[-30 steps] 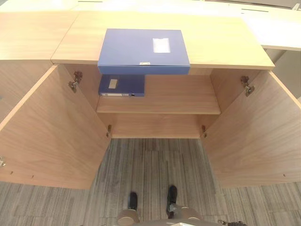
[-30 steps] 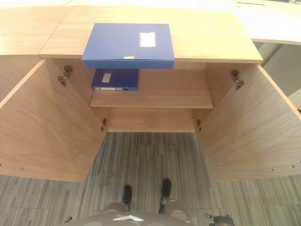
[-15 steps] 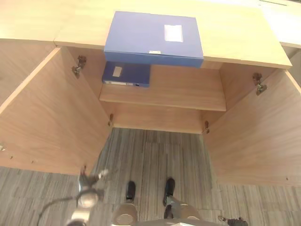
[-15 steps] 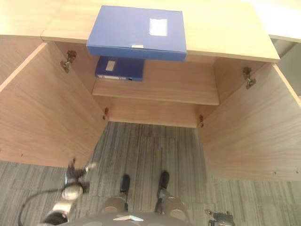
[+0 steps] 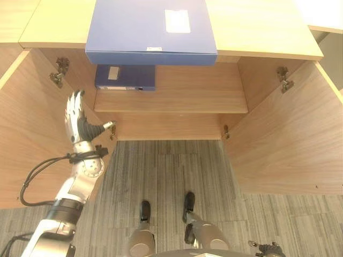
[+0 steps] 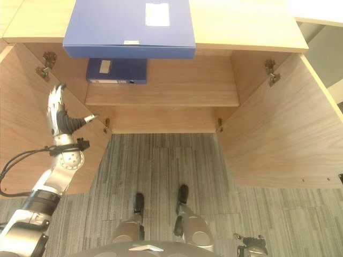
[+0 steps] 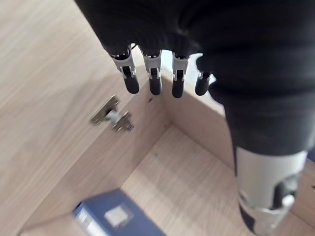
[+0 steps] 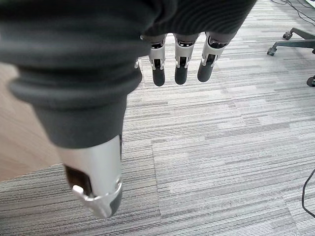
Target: Put the empty folder in the office cabinet
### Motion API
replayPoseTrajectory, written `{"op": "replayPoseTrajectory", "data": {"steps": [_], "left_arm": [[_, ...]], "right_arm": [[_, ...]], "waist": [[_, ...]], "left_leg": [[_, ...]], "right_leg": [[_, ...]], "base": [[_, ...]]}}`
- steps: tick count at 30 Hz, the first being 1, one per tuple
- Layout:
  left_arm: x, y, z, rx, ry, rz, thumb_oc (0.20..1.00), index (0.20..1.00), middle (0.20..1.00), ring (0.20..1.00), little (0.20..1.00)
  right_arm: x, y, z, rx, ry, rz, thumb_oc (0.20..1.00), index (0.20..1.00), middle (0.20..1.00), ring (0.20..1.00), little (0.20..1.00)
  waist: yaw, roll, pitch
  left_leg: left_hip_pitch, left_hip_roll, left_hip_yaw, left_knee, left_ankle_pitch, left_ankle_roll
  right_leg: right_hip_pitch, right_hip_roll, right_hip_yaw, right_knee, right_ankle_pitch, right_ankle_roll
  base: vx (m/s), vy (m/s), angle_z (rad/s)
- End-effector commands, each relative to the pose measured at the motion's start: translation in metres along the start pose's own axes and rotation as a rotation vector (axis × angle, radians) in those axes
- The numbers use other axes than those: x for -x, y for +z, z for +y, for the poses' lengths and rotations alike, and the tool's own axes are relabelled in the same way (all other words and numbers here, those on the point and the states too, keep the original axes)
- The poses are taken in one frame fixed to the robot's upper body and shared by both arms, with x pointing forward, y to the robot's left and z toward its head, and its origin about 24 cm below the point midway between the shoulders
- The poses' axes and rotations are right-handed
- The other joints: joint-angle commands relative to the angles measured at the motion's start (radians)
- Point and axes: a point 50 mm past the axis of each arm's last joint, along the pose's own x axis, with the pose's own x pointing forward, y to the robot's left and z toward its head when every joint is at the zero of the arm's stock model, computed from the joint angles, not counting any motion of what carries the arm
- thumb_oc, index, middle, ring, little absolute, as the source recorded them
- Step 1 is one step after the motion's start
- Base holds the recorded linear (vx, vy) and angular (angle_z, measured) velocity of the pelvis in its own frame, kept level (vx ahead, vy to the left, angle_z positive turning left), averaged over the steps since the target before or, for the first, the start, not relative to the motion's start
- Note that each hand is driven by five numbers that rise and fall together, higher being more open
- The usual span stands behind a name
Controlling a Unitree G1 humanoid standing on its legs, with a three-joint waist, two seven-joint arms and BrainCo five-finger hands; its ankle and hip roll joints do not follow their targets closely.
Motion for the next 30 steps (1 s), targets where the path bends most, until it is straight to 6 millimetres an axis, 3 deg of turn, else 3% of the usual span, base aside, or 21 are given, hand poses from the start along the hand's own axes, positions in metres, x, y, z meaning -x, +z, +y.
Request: {"op": "replayPoseTrajectory", "data": {"steps": [1,4,10,24,30], "left_arm": [[-0.017,0.004,0.025,-0.182,0.134,-0.098,1.0,1.0,1.0,1.0,1.0],[-0.033,0.019,0.043,-0.308,0.222,-0.188,1.0,1.0,1.0,1.0,1.0],[-0.046,0.035,0.06,-0.436,0.308,-0.273,1.0,1.0,1.0,1.0,1.0],[-0.063,0.056,0.072,-0.528,0.384,-0.356,1.0,1.0,1.0,1.0,1.0],[-0.074,0.058,0.067,-0.563,0.335,-0.36,1.0,1.0,1.0,1.0,1.0]], "right_arm": [[-0.001,0.002,-0.01,0.039,-0.047,-0.012,1.0,1.0,1.0,1.0,1.0],[-0.001,0.002,-0.012,0.054,-0.054,-0.012,1.0,1.0,1.0,1.0,1.0],[-0.002,0.003,-0.018,0.079,-0.063,-0.01,1.0,1.0,1.0,1.0,1.0],[-0.003,0.009,-0.024,0.105,-0.081,-0.026,1.0,1.0,1.0,1.0,1.0],[-0.003,0.013,-0.027,0.113,-0.088,-0.04,1.0,1.0,1.0,1.0,1.0]], "waist": [[-0.001,-0.004,-0.036],[-0.01,-0.002,-0.044],[-0.019,0.005,-0.052],[-0.036,0.016,-0.063],[-0.048,0.018,-0.062]], "left_leg": [[-0.069,0.04,0.066,-0.006,-0.075,-0.034],[-0.077,0.039,0.073,-0.006,-0.07,-0.034],[-0.074,0.042,0.083,-0.006,-0.075,-0.033],[-0.075,0.043,0.096,-0.006,-0.078,-0.03],[-0.085,0.043,0.1,-0.006,-0.074,-0.029]], "right_leg": [[0.024,-0.041,-0.017,-0.004,-0.111,0.082],[0.013,-0.044,-0.014,-0.004,-0.104,0.083],[0.009,-0.041,-0.007,-0.004,-0.106,0.082],[-0.002,-0.038,0.004,-0.004,-0.103,0.082],[-0.014,-0.037,0.011,-0.004,-0.098,0.083]], "base": [[0.0,0.0,-0.04],[0.0,-0.006,-0.08],[0.01,-0.001,-0.03],[0.01,0.001,-0.03],[0.0,0.001,-0.01]]}}
